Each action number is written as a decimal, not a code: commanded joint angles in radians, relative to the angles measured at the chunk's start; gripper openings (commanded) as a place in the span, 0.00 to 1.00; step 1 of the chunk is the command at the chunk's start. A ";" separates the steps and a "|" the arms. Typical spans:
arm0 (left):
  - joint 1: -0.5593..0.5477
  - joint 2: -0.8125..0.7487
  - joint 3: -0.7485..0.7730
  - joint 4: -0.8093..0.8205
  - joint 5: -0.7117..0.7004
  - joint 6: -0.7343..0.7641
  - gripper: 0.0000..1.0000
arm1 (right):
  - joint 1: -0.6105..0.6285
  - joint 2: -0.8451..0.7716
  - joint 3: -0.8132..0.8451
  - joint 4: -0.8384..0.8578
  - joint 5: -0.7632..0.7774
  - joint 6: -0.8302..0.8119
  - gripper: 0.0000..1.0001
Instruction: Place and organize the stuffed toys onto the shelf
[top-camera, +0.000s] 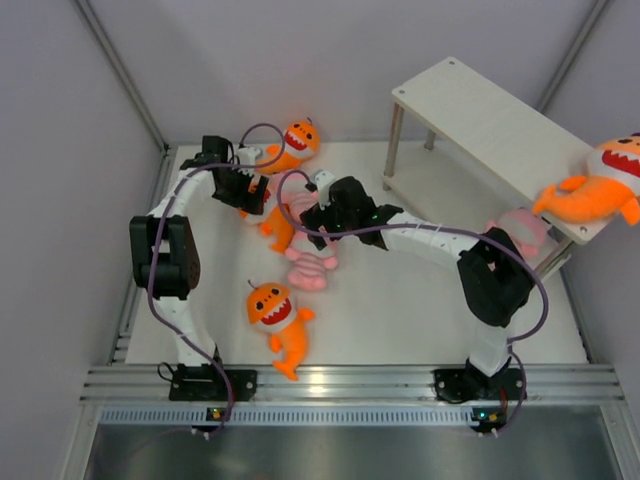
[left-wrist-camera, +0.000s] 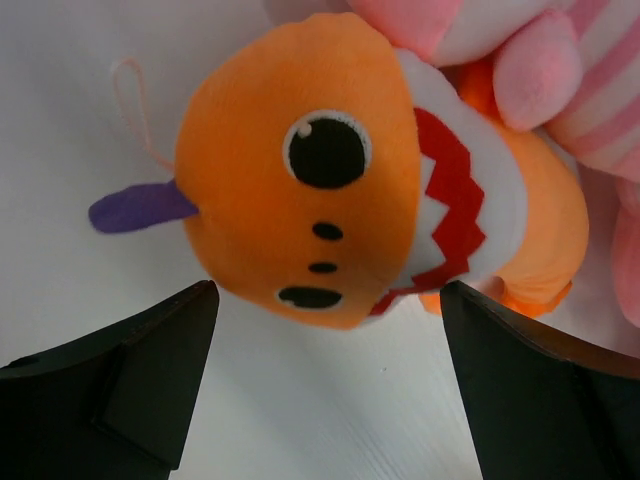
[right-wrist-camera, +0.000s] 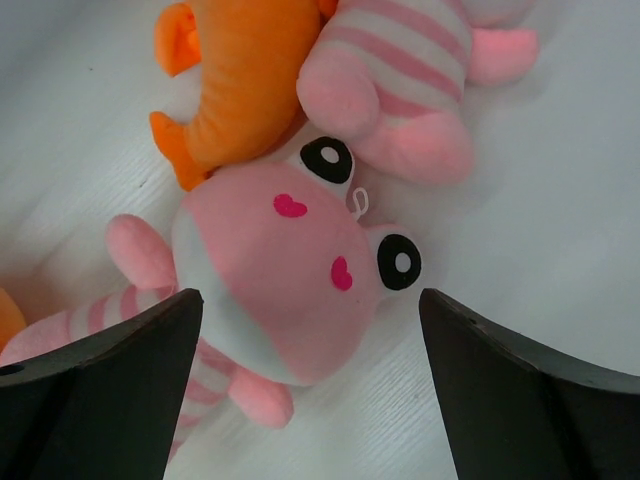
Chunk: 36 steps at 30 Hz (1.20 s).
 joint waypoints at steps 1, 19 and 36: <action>0.002 0.081 0.092 0.030 0.090 -0.024 0.99 | 0.002 -0.078 -0.029 0.039 0.019 0.038 0.90; 0.003 -0.309 -0.056 -0.033 0.156 0.050 0.00 | 0.021 -0.306 -0.040 0.133 -0.017 0.015 0.84; 0.002 -0.405 0.114 -0.230 0.464 -0.091 0.00 | 0.055 -0.106 0.057 0.350 -0.255 0.437 0.74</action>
